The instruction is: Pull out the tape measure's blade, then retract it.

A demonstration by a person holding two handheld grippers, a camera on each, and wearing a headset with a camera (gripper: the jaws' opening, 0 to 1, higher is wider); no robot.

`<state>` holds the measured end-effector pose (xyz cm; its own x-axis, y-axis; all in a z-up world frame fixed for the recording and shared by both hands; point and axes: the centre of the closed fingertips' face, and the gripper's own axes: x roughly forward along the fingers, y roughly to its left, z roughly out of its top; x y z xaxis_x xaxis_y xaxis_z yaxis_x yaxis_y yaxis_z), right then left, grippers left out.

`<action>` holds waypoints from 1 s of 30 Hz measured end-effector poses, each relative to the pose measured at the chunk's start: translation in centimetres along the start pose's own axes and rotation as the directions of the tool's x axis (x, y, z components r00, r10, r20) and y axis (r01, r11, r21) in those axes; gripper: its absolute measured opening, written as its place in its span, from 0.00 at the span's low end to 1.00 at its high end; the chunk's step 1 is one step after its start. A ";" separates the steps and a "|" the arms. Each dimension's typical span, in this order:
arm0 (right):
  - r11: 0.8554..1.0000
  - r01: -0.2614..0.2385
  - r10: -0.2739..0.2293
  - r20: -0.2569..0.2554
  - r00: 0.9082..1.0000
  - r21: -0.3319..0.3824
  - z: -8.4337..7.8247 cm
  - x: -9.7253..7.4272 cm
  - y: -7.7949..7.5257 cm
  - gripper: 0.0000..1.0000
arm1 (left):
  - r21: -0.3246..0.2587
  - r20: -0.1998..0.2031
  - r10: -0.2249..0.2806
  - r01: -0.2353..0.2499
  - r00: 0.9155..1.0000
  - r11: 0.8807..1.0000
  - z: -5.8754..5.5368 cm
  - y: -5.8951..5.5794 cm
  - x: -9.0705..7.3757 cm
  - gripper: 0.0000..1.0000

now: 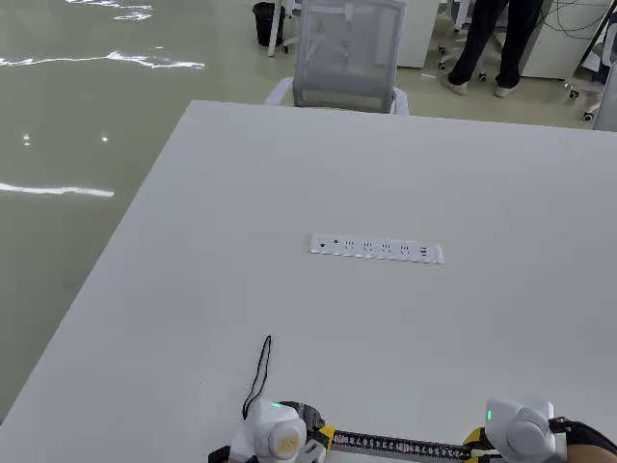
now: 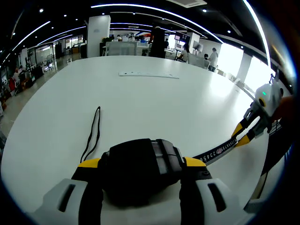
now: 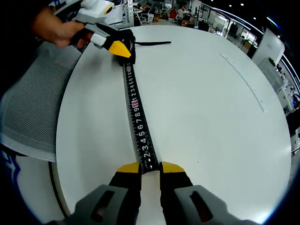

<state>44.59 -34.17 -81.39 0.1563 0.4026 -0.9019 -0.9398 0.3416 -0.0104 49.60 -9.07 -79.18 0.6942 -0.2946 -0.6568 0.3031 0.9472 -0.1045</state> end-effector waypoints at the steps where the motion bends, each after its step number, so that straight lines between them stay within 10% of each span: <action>1: 1.000 0.000 0.000 0.000 1.000 0.001 0.0 0.0 0.0 0.14 | -0.001 -0.001 0.000 0.000 1.000 1.000 0.0 0.0 0.0 0.63; 30: 1.000 -0.012 0.012 -0.009 1.000 -0.005 0.9 0.6 0.2 0.14 | -0.004 -0.010 -0.010 0.010 1.000 1.000 -0.1 0.0 0.0 0.63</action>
<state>44.79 -33.14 -81.54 0.1423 0.3990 -0.9058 -0.9430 0.3327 -0.0016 49.55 -9.10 -79.26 0.6844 -0.3025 -0.6633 0.3071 0.9448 -0.1140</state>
